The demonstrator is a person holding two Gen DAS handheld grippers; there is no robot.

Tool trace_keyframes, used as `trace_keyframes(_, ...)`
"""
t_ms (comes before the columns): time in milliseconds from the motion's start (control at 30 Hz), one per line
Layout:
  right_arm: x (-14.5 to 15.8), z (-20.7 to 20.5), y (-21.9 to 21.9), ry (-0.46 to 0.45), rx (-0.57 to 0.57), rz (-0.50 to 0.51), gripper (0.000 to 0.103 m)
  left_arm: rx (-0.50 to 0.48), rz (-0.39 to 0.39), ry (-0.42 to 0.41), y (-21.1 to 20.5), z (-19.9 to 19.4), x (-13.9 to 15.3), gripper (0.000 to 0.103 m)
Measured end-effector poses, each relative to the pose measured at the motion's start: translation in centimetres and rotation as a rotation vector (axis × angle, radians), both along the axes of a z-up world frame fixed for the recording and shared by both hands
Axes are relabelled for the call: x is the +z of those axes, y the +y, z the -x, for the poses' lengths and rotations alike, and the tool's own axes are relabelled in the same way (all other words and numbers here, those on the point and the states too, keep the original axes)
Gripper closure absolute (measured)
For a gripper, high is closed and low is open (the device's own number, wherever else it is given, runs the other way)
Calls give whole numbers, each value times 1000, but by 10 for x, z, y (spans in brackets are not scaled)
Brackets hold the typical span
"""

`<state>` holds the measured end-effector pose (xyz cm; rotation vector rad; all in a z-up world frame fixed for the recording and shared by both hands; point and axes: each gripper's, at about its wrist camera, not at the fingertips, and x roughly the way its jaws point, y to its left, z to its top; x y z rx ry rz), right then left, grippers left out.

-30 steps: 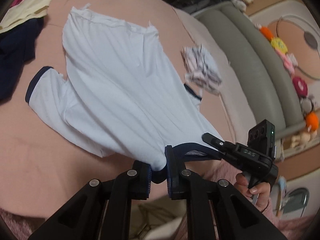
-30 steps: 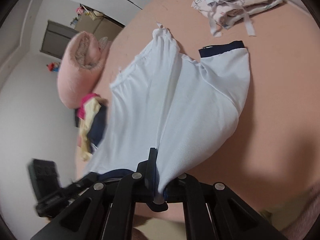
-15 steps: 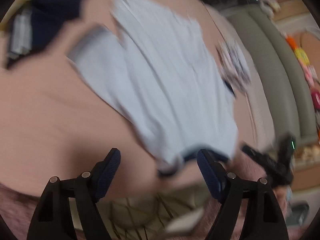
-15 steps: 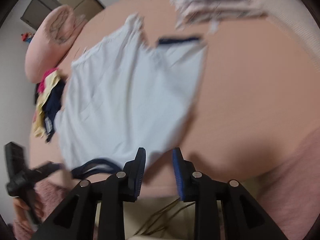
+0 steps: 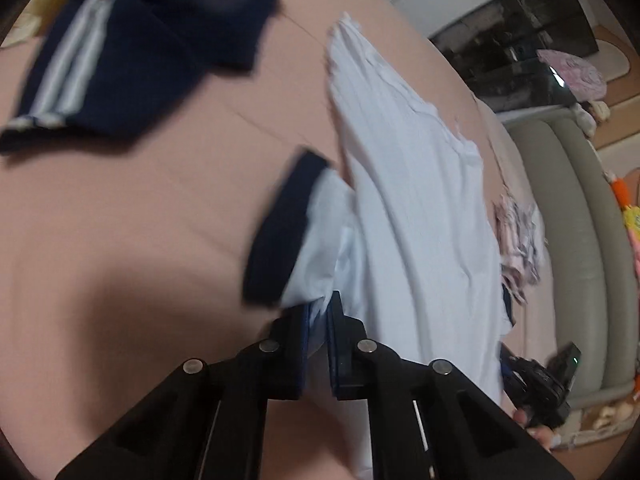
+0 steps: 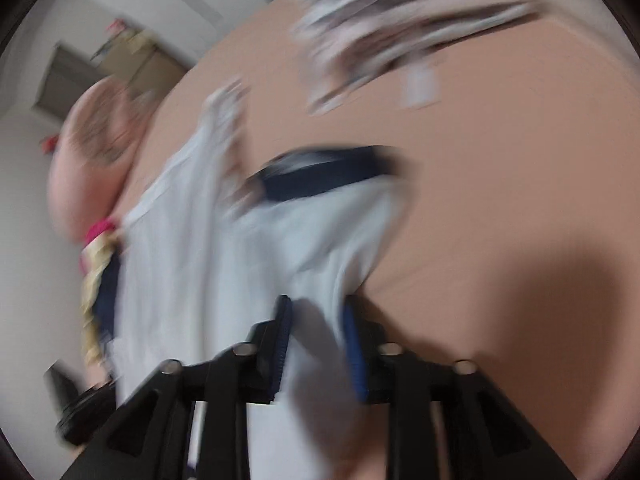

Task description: Fold clothes

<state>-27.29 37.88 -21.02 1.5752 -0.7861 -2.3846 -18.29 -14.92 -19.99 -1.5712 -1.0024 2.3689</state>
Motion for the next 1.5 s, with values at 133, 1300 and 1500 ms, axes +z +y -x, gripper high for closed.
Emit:
trace_keyframes(133, 7, -1, -5, 19, -4, -46, 102, 27, 67, 60, -13, -14, 27, 100)
trace_keyframes(1300, 2, -67, 18, -57, -129, 91, 72, 228, -370, 122, -30, -76, -9, 42)
trace_keyframes(1500, 1, -55, 13, -6, -95, 117, 98, 139, -261, 27, -30, -58, 2, 100)
